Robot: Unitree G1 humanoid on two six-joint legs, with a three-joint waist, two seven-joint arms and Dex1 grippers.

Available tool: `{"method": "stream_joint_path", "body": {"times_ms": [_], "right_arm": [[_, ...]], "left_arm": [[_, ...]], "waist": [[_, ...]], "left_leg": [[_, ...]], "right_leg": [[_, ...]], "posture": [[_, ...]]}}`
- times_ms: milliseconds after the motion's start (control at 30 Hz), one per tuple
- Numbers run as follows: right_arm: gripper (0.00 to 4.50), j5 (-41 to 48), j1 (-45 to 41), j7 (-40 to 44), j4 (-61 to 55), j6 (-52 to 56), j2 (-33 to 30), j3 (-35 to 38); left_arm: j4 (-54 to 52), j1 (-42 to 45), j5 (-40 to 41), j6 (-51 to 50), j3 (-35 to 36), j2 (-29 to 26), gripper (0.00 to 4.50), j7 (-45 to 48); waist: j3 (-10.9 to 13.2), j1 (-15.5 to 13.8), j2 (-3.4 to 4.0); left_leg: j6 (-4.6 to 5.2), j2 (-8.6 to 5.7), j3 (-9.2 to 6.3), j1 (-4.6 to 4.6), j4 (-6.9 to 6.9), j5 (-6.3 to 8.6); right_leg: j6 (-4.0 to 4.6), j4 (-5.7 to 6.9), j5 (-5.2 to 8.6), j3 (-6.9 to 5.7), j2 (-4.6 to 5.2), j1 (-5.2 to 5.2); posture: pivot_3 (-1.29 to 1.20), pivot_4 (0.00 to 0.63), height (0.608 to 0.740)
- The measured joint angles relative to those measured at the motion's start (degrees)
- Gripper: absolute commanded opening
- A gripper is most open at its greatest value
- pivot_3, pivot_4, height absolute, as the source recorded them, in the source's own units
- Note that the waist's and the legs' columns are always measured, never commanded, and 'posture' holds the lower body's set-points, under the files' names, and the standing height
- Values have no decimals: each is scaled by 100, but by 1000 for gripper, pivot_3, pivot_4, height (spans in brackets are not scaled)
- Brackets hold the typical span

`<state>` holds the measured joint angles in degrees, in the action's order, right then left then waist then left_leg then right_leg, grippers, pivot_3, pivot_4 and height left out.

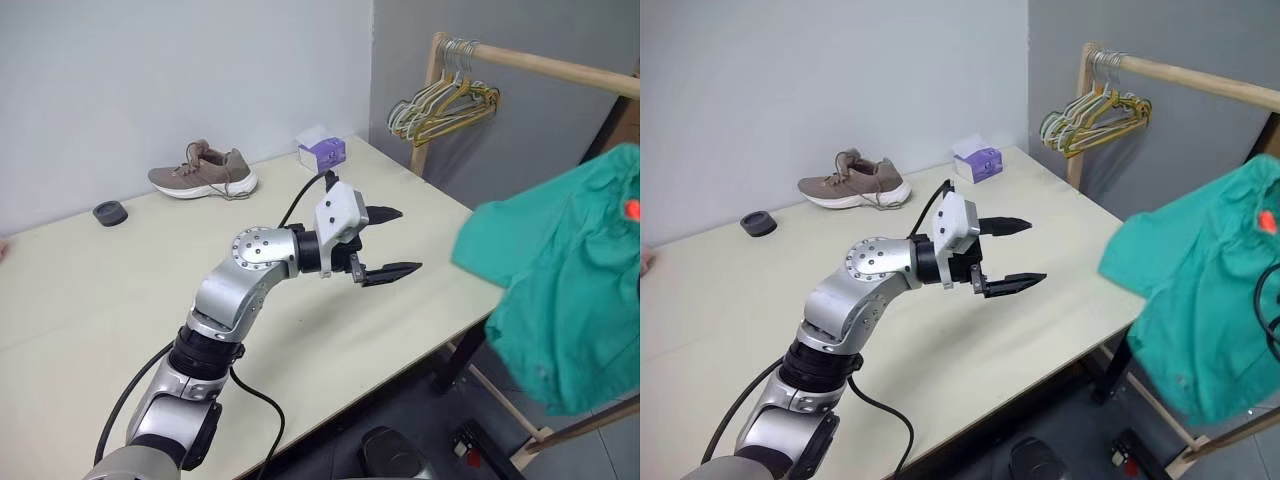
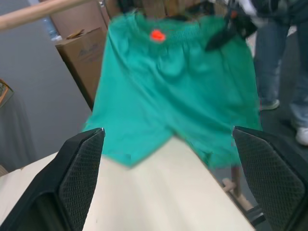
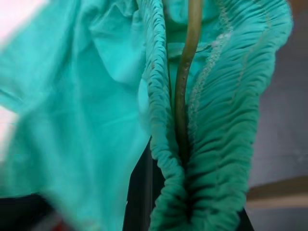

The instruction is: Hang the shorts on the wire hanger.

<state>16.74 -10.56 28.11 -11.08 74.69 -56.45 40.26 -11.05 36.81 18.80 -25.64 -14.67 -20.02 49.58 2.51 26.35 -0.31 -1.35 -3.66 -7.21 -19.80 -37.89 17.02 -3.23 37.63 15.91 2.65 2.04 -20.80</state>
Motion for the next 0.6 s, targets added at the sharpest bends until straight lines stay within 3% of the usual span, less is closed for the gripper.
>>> {"method": "stream_joint_path", "body": {"times_ms": [200,467,600], "right_arm": [[0,-315,-1732,-324,2185,-893,-502,-1000],[0,-955,-3875,2,5499,-2178,-800,-2586],[0,-1260,-4560,174,6652,-2561,-797,-3043]], "left_arm": [[45,50,-222,59,-77,252,4478,-248],[16,239,-264,13,-98,378,4478,-334],[14,393,-239,-67,-101,472,4478,-367]], "waist": [[44,79,43],[137,73,58],[171,78,51]], "left_leg": [[23,-4,8,18,0,13],[34,-6,49,82,6,22],[35,-5,88,92,13,26]], "right_leg": [[-11,-51,-7,3,6,46],[-15,-66,-8,25,7,89],[-21,-66,-4,51,5,101]], "posture": [[-520,48,740],[-493,62,740],[-476,64,740]]}}
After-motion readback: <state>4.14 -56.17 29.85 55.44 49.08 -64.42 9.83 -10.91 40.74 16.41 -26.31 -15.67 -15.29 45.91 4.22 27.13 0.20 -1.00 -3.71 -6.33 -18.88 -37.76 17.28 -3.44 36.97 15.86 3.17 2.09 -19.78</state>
